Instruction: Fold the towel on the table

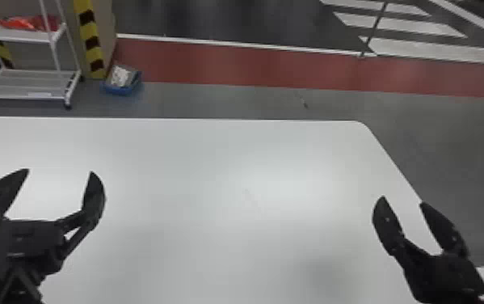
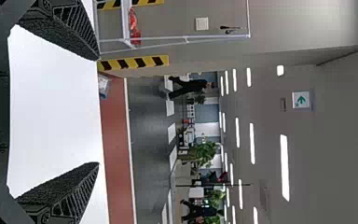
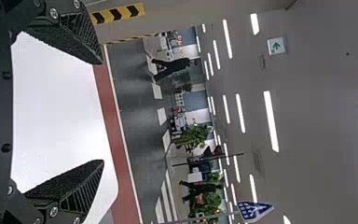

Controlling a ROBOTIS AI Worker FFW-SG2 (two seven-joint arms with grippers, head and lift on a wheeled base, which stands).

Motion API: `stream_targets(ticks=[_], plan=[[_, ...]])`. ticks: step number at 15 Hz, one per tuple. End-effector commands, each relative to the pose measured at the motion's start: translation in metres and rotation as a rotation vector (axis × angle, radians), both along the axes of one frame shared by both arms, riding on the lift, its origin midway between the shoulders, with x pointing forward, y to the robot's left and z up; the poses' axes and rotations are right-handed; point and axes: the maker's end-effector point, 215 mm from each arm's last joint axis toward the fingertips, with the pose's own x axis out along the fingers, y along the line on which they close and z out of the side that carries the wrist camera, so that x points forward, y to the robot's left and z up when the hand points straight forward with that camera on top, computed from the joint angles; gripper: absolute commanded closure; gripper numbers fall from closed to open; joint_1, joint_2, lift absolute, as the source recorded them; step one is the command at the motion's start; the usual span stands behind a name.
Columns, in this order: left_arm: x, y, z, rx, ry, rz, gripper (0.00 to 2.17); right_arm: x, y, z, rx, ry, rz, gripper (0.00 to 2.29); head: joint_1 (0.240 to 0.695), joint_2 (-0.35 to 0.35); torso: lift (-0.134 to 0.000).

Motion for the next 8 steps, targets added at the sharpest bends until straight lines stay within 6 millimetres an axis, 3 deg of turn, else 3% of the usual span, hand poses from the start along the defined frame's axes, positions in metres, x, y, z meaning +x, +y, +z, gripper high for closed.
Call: stream_targets(ticks=[1, 8], plan=[[0.0002, 0.0119, 0.0005, 0.007, 0.0, 0.018, 0.08, -0.0001, 0.001, -0.001, 0.001, 0.002, 0.003, 0.14, 0.695, -0.179, -0.128], [-0.0012, 0.0117, -0.0007, 0.005, 0.002, 0.019, 0.08, 0.0005, 0.0015, -0.0026, 0.002, 0.003, 0.003, 0.14, 0.695, -0.16, -0.128]])
